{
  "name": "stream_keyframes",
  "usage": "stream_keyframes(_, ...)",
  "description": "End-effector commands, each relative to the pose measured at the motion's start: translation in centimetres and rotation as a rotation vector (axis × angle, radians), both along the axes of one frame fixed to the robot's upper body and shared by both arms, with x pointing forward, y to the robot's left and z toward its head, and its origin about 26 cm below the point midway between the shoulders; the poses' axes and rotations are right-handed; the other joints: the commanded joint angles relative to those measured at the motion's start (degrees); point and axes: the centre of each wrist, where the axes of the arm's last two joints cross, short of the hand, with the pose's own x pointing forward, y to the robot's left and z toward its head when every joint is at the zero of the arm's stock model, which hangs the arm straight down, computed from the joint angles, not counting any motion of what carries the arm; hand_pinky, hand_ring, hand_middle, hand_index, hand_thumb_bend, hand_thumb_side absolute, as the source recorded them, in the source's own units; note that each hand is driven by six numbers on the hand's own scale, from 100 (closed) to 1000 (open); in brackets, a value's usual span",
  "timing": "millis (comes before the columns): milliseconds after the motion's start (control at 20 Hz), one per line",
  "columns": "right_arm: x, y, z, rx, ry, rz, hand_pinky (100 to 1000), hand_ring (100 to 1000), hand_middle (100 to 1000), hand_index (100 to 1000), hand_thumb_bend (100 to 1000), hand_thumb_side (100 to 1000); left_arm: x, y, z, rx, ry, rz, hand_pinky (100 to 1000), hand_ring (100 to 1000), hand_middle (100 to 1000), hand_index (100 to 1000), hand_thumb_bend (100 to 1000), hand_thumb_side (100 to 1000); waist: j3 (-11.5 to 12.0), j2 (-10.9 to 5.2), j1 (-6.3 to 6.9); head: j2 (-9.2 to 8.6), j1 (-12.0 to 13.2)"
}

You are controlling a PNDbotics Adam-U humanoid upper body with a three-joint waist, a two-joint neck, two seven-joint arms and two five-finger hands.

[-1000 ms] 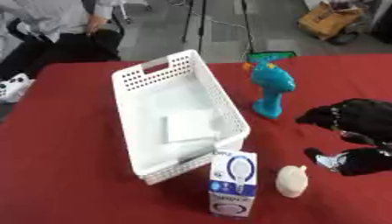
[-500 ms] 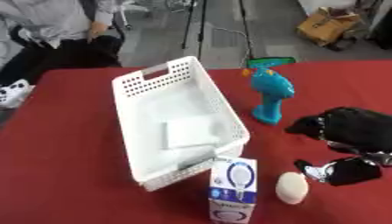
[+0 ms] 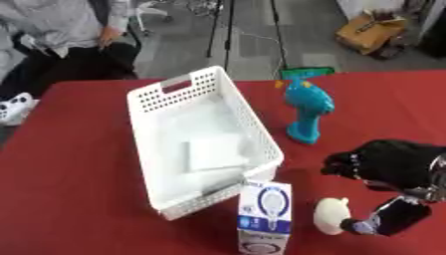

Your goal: Pick up objects on the table and place them in the box.

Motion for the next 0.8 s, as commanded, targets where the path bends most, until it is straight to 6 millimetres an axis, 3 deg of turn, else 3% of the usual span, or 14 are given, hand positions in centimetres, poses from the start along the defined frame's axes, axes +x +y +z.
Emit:
stream_keyframes(50,-0.1,0.09,0.61,-0.065,0.0,0.011,658,726,953,1000,514,775,-0.14,-0.12,0.7,0.006,-0.025,-0.01,683,734,725,818,100,1000,0.04,-0.7,0.35,-0.41,-0.03)
stream_keyframes(400,-0.07,0.33,0.45,-0.094,0.037,0.015,645,713,949,1000,512,808,-0.14,-0.16,0.69,0.003,-0.025,-0.013,681,732,719,815,100,1000,0.11,-0.55,0.4,-0.47,0.05)
stream_keyframes(800,0.05,0.96,0.32,-0.043,0.067,0.019,588,649,900,1000,438,835,-0.15,-0.25,0.63,-0.002,-0.022,-0.017,680,732,713,811,100,1000,0.37,-0.37,0.43,-0.67,0.06)
